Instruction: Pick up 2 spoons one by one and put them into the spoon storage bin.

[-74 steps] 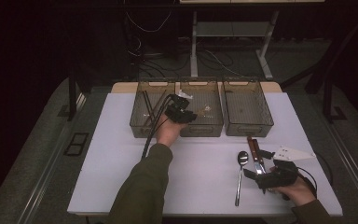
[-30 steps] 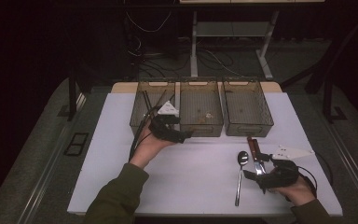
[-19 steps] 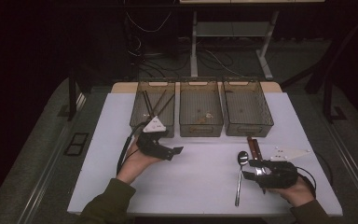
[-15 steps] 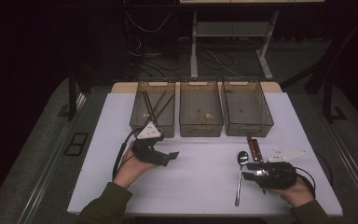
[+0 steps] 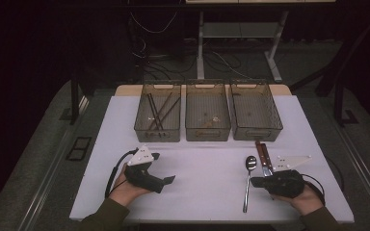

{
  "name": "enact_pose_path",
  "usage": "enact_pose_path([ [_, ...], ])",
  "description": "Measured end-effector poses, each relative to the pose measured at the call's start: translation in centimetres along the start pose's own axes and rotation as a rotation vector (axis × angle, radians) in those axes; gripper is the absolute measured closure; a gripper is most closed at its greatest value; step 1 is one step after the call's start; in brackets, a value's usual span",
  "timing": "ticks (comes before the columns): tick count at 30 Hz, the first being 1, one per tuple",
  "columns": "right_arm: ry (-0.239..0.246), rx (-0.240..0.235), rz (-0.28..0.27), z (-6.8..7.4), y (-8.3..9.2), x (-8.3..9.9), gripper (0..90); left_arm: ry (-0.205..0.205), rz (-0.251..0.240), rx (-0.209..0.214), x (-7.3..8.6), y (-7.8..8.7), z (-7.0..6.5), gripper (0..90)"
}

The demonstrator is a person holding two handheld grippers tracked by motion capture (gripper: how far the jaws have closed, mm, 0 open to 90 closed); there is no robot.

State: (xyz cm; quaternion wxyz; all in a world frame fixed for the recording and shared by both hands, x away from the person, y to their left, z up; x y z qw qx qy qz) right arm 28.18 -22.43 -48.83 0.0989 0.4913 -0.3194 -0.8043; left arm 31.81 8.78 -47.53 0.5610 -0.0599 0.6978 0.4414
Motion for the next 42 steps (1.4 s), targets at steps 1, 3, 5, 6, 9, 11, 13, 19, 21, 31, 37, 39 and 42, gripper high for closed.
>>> enact_pose_path([
  [1, 0.001, -0.003, 0.009, 0.0, -0.1, 0.1, 89.6, 0.003, -0.001, 0.003, 0.1, 0.1, -0.1, 0.0],
  [3, 0.001, -0.007, 0.03, 0.2, -0.4, 0.3, 89.8, 0.001, 0.002, 0.01, 0.5, 0.2, -0.4, 0.0],
  [5, 0.009, -0.007, 0.051, 0.3, -0.8, 0.6, 89.9, 0.002, 0.009, 0.015, 0.8, 0.3, -0.7, 0.0],
  [6, 0.015, -0.009, 0.06, 0.4, -0.9, 0.7, 89.9, -0.002, 0.011, 0.018, 0.9, 0.3, -0.8, 0.0],
  [9, 0.023, -0.013, 0.08, 0.7, -1.3, 0.8, 89.8, -0.019, 0.028, 0.021, 1.3, 0.1, -1.2, 0.0],
  [11, 0.026, -0.011, 0.096, 0.7, -1.5, 1.0, 89.9, -0.024, 0.026, 0.025, 1.3, 0.0, -1.3, 0.0],
  [13, 0.029, -0.006, 0.115, 0.7, -1.8, 1.2, 89.9, -0.028, 0.02, 0.028, 1.4, -0.1, -1.4, 0.0],
  [19, 0.052, 0.005, 0.15, 0.8, -2.3, 1.4, 89.9, -0.03, 0.024, 0.029, 1.4, -0.2, -1.4, 0.0],
  [21, 0.06, 0.008, 0.165, 0.8, -2.5, 1.6, 89.9, -0.038, 0.027, 0.029, 1.5, -0.2, -1.4, 0.0],
  [31, 0.062, 0.015, 0.17, 0.8, -2.7, 1.5, 89.9, -0.026, 0.029, 0.03, 1.5, -0.3, -1.5, 0.0],
  [37, 0.068, 0.025, 0.171, 0.9, -3.0, 1.2, 89.9, -0.02, 0.029, 0.032, 1.5, -0.3, -1.6, 0.0],
  [39, 0.071, 0.03, 0.172, 0.9, -3.2, 1.0, 89.9, -0.024, 0.03, 0.032, 1.5, -0.3, -1.6, 0.0],
  [42, 0.072, 0.03, 0.176, 0.9, -3.3, 0.9, 89.9, -0.028, 0.03, 0.032, 1.5, -0.3, -1.5, 0.0],
])
Point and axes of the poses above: each handheld gripper's, and its own axes: y roughly backward along the jaws, x roughly out of its underside, z roughly to its left, the point moved 9 cm from there along -y, roughly forward along the jaws, and after that the axes turned 11 degrees about -x, right-handed, at the moved point
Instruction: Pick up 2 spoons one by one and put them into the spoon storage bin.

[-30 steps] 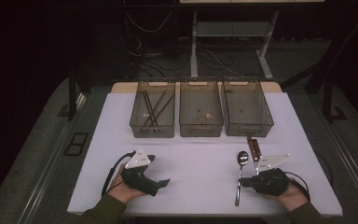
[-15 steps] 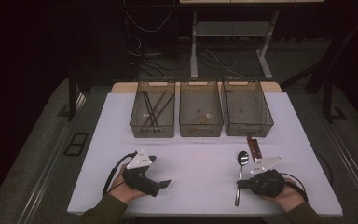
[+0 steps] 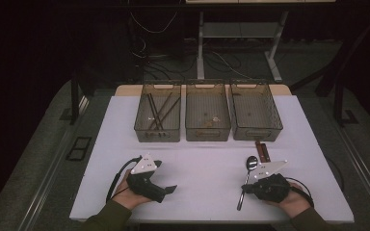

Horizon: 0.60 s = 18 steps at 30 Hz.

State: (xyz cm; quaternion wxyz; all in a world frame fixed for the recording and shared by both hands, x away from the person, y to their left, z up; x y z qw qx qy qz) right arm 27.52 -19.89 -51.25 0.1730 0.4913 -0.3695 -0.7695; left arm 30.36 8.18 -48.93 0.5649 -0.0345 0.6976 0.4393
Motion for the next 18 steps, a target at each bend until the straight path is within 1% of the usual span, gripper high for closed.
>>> enact_pose_path([
  [5, 0.0, 0.009, -0.001, 0.0, -0.3, -0.4, 89.9, 0.006, -0.005, 0.0, -0.1, 0.0, 0.0, 0.0],
  [10, -0.002, 0.027, -0.004, -0.2, -0.6, -0.9, 89.9, 0.007, -0.007, 0.001, -0.1, 0.0, -0.1, 0.0],
  [18, -0.006, 0.036, -0.008, -0.3, -1.0, -1.3, 90.0, 0.01, -0.012, 0.001, -0.2, 0.1, 0.0, 0.0],
])
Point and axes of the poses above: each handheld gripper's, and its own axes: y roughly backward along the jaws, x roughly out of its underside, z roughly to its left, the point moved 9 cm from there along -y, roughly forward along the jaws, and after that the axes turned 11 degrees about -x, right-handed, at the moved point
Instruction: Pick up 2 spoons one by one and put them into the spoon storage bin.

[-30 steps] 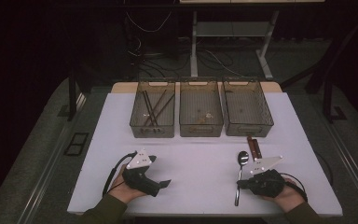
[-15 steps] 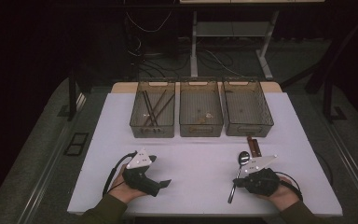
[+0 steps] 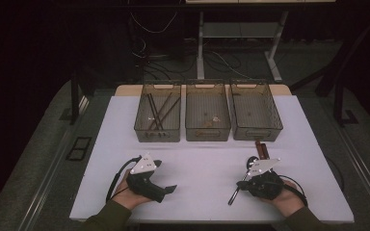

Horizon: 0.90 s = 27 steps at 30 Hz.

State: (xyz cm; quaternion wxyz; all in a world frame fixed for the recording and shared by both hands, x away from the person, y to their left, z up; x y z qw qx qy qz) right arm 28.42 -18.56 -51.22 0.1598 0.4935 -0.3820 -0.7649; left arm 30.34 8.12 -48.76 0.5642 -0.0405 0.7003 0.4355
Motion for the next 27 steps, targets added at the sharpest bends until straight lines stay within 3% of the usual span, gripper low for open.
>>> enact_pose_path([
  [27, -0.033, 0.073, -0.058, -1.8, -2.2, -3.0, 90.0, 0.003, -0.004, -0.002, -0.1, 0.1, 0.1, 0.0],
])
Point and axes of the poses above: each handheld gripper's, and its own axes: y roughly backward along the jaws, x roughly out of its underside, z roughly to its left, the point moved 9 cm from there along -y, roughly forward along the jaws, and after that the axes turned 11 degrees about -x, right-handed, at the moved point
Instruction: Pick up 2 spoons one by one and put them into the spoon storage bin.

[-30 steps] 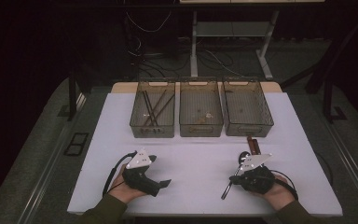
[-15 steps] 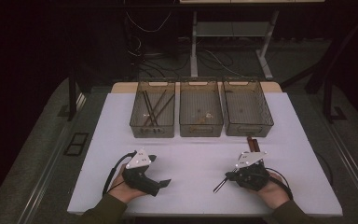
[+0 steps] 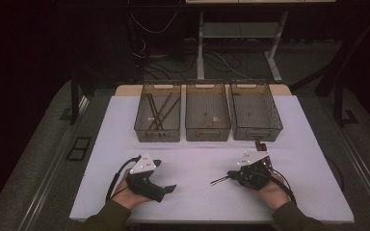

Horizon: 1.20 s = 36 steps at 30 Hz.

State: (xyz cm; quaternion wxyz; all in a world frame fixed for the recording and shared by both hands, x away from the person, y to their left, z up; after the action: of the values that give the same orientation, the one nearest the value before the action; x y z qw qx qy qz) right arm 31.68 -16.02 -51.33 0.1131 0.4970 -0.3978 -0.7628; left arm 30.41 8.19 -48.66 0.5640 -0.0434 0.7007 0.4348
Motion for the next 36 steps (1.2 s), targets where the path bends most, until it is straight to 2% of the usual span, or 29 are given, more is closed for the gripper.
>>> enact_pose_path([
  [13, -0.024, 0.034, -0.02, -1.5, -1.0, -1.3, 90.0, -0.006, -0.003, 0.005, -0.1, 0.1, 0.0, 0.0],
  [22, -0.063, 0.054, -0.025, -2.6, -1.4, -2.1, 90.0, -0.011, 0.001, 0.006, 0.0, 0.1, 0.0, 0.0],
  [27, -0.059, 0.062, -0.026, -2.9, -1.4, -2.3, 89.8, -0.015, 0.001, 0.007, 0.0, 0.0, 0.0, 0.0],
  [31, -0.077, 0.037, -0.072, -2.8, -0.2, -2.8, 85.8, -0.013, 0.0, 0.009, 0.0, 0.1, 0.0, 0.0],
  [35, -0.097, 0.015, -0.115, -3.0, 1.6, -3.0, 74.2, -0.017, -0.004, 0.013, 0.0, 0.0, -0.1, 0.0],
  [36, -0.088, 0.011, -0.124, -3.1, 2.1, -3.0, 70.5, -0.022, 0.001, 0.01, 0.1, 0.0, -0.1, 0.0],
])
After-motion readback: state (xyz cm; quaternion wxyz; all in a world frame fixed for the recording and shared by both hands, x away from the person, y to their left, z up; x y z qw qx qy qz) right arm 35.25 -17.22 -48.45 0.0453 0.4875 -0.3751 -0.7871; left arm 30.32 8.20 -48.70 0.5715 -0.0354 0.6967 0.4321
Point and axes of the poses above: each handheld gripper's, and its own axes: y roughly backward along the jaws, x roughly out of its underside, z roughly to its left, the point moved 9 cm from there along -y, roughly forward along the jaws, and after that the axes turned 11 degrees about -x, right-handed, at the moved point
